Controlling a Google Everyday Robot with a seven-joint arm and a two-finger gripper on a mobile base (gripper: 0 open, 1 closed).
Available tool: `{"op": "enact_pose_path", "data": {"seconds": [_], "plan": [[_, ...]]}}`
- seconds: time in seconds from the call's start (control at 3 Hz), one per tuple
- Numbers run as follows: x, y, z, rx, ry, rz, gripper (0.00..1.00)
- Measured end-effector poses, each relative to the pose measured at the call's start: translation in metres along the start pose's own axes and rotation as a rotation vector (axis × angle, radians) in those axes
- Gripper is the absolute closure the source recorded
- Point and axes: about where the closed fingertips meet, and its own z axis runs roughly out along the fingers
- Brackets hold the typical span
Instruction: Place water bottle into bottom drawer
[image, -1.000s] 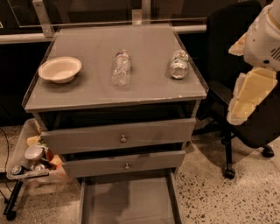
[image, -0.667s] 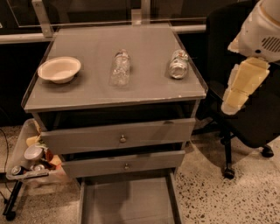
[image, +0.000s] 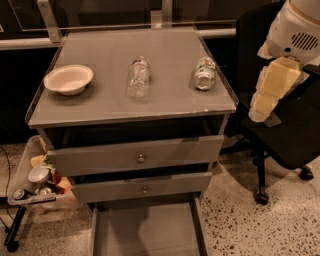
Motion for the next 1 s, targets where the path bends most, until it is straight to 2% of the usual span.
{"op": "enact_pose_path", "data": {"seconds": [0.33, 0.67, 1.0], "plan": [[-0.006, -0.005, 0.002, 0.010, -0.027, 0.009, 0.00], [-0.050, -0.026, 0.014, -0.019, -0.099, 0.057, 0.00], [-0.106, -0.054, 0.014, -0.032, -0.152, 0.109, 0.00]]}}
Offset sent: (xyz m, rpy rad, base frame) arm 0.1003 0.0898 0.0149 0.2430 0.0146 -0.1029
